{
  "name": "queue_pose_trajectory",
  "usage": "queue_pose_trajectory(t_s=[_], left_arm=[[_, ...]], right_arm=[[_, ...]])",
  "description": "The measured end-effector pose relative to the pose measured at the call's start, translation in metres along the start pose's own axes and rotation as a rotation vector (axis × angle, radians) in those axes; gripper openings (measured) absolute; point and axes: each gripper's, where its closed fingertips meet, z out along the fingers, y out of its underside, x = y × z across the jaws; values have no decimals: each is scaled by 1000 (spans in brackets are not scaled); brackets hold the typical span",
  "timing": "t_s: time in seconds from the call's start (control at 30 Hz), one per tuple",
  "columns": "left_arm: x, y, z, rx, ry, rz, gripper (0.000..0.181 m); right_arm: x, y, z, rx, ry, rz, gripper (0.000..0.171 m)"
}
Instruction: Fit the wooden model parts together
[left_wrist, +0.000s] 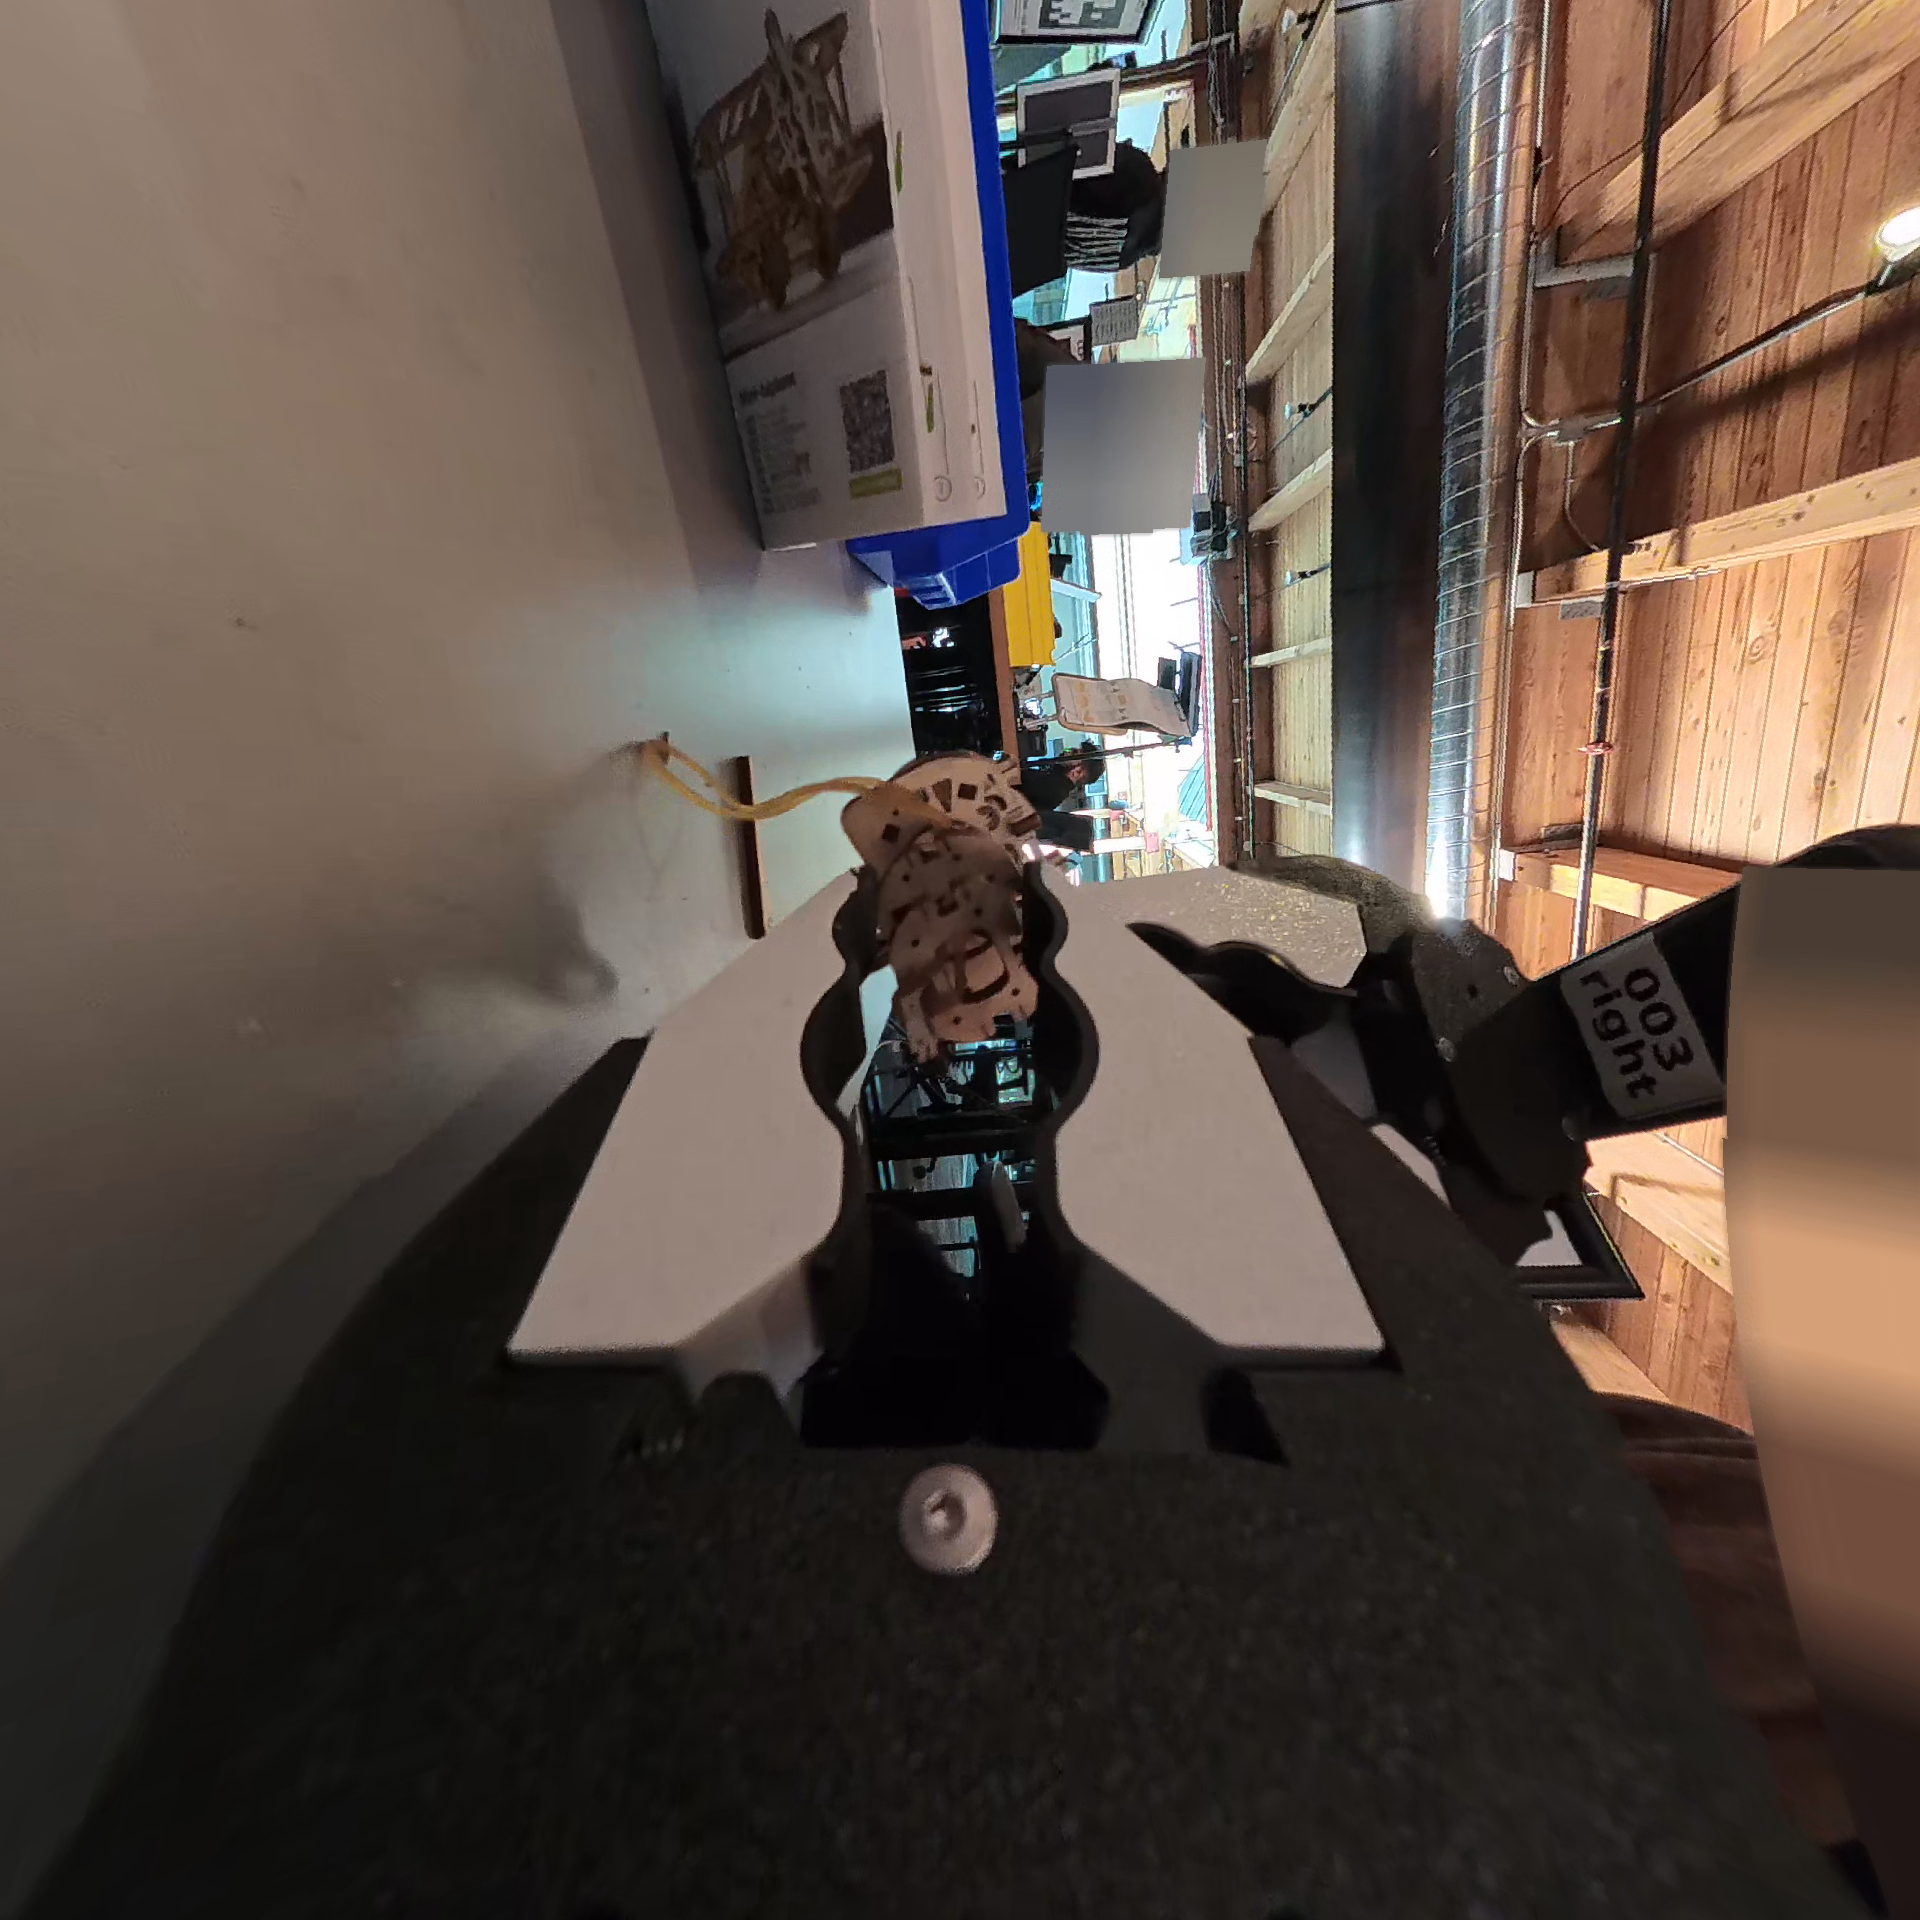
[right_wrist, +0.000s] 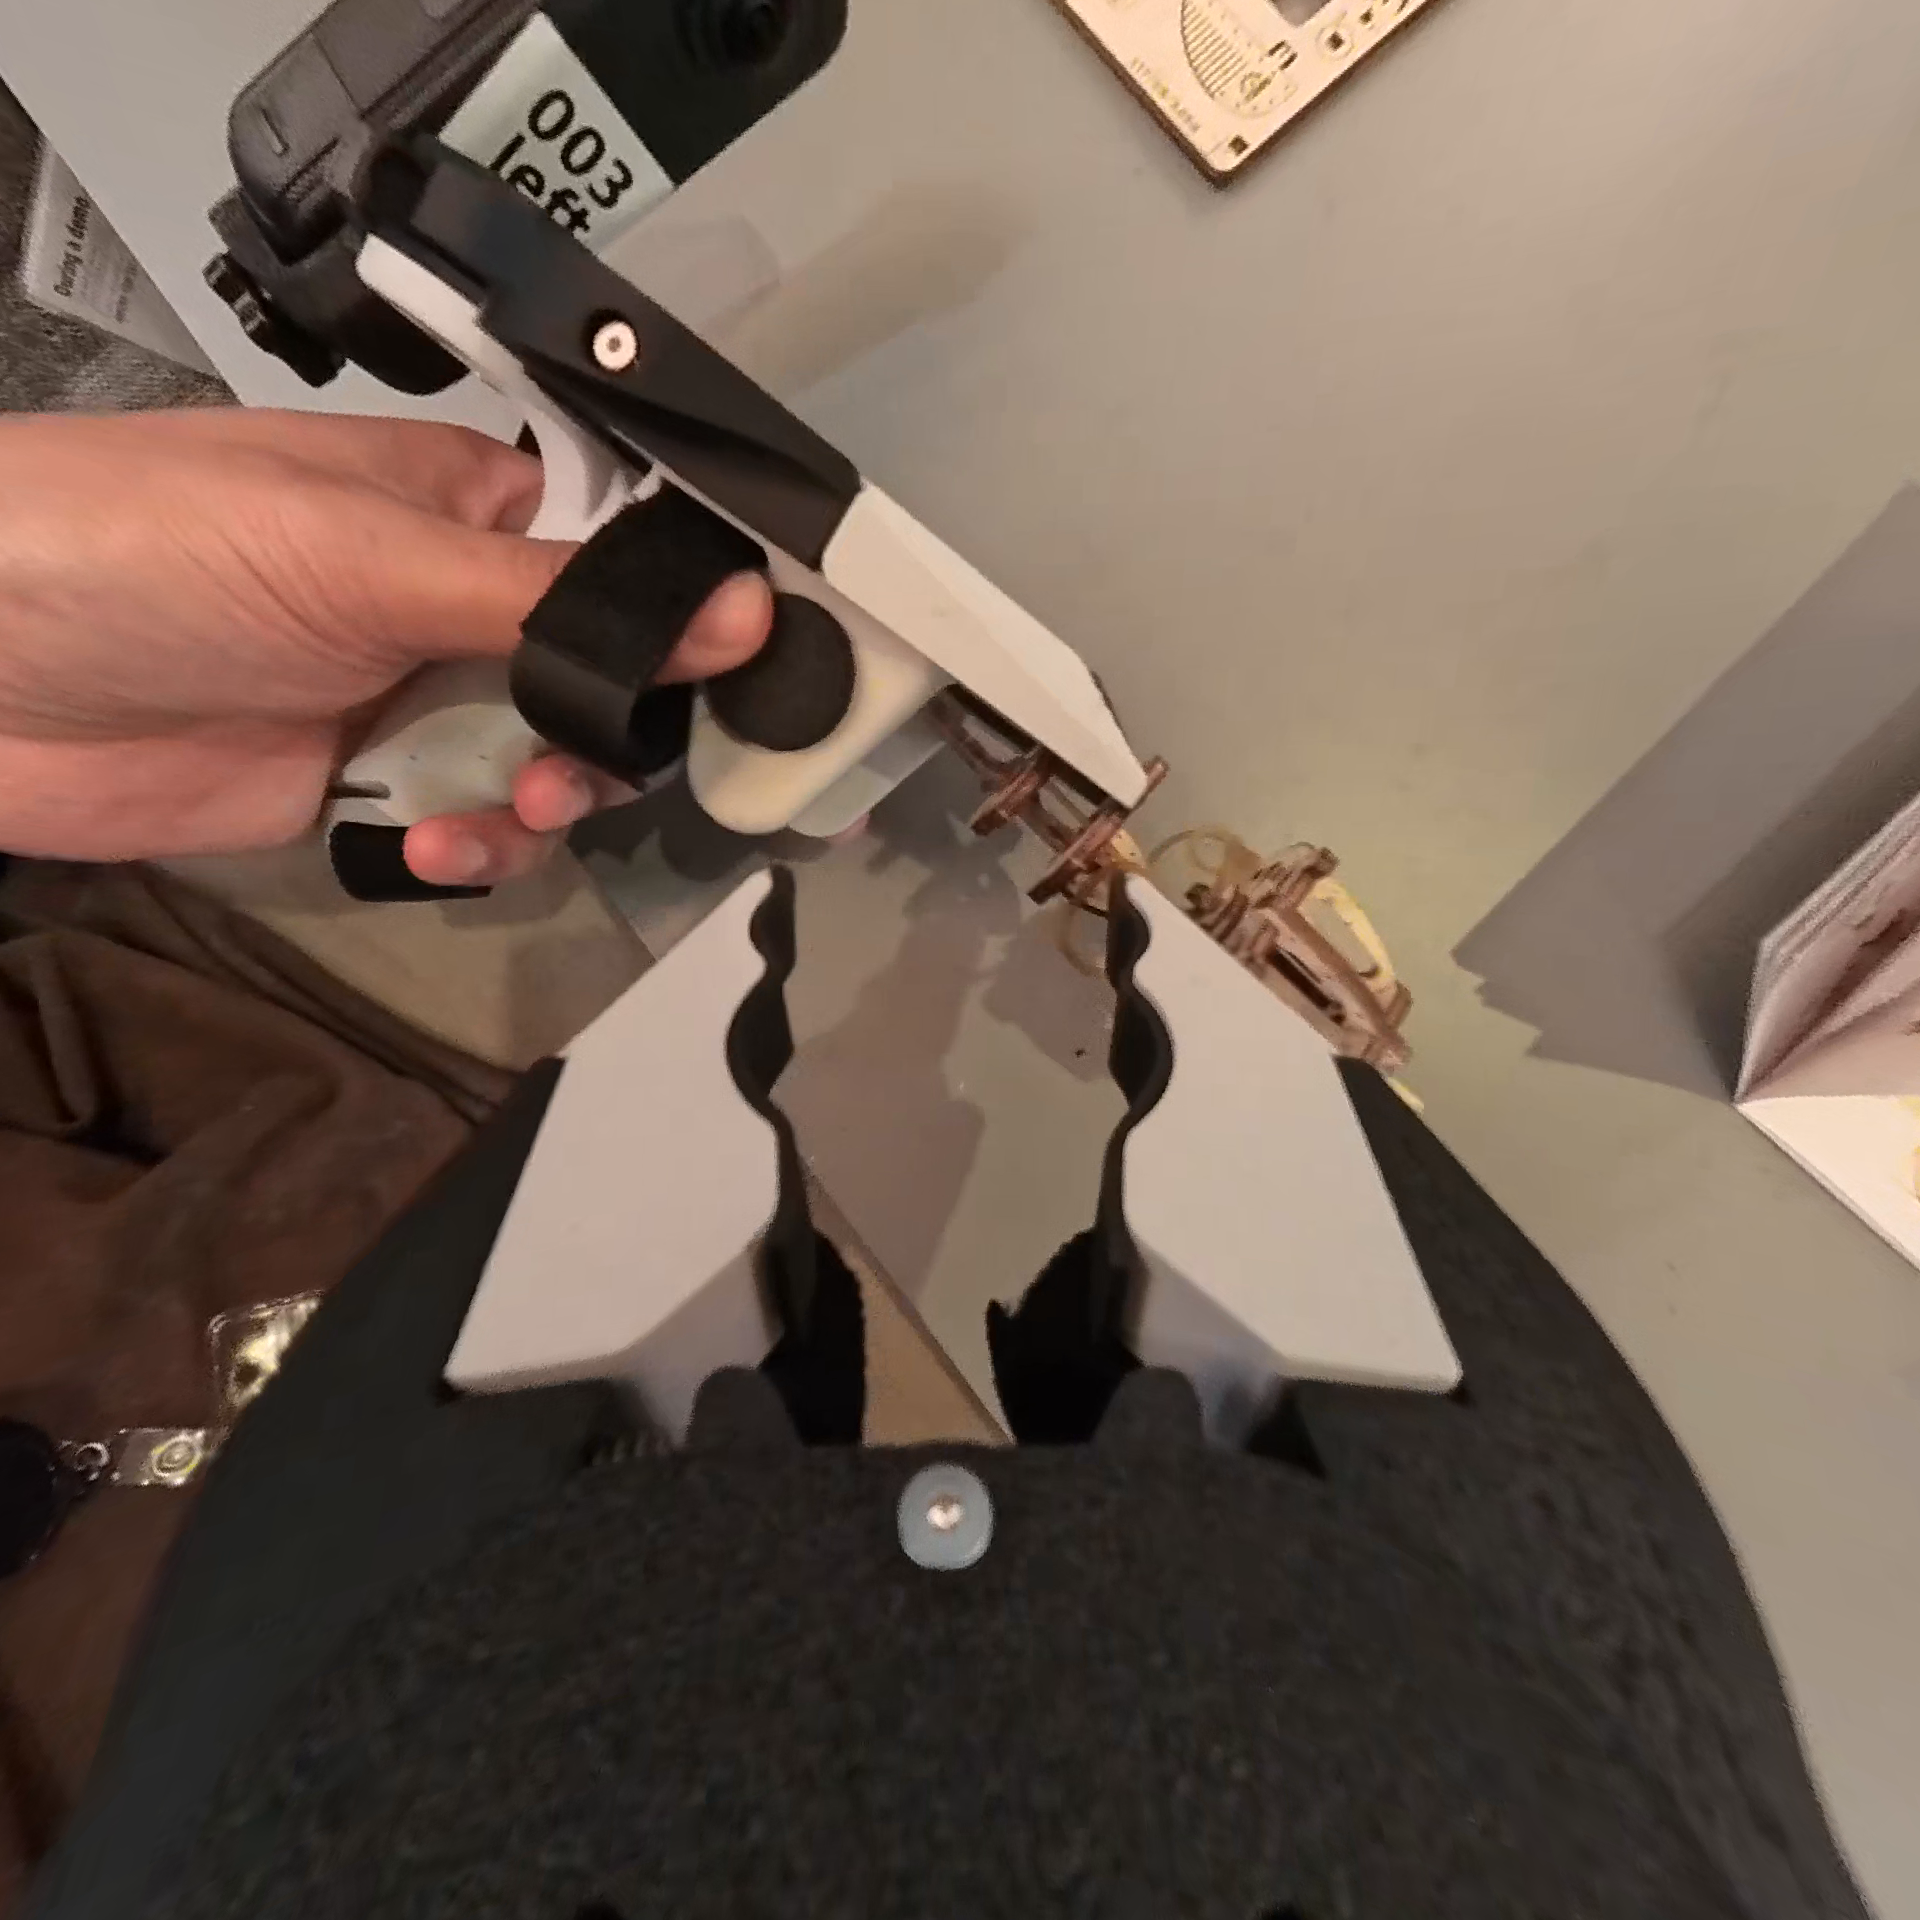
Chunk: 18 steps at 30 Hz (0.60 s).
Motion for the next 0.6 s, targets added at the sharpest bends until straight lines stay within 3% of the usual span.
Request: queue_pose_trajectory(t_s=[0.27, 0.53, 0.6], left_arm=[[0, -1, 0, 16, 24, -48, 25], [3, 1, 2, 11, 56, -64, 26], [4, 1, 2, 6, 54, -44, 26]], right_arm=[[1, -5, 7, 107, -73, 98, 64], [18, -5, 4, 262, -25, 186, 26], [19, -5, 2, 278, -30, 183, 26]])
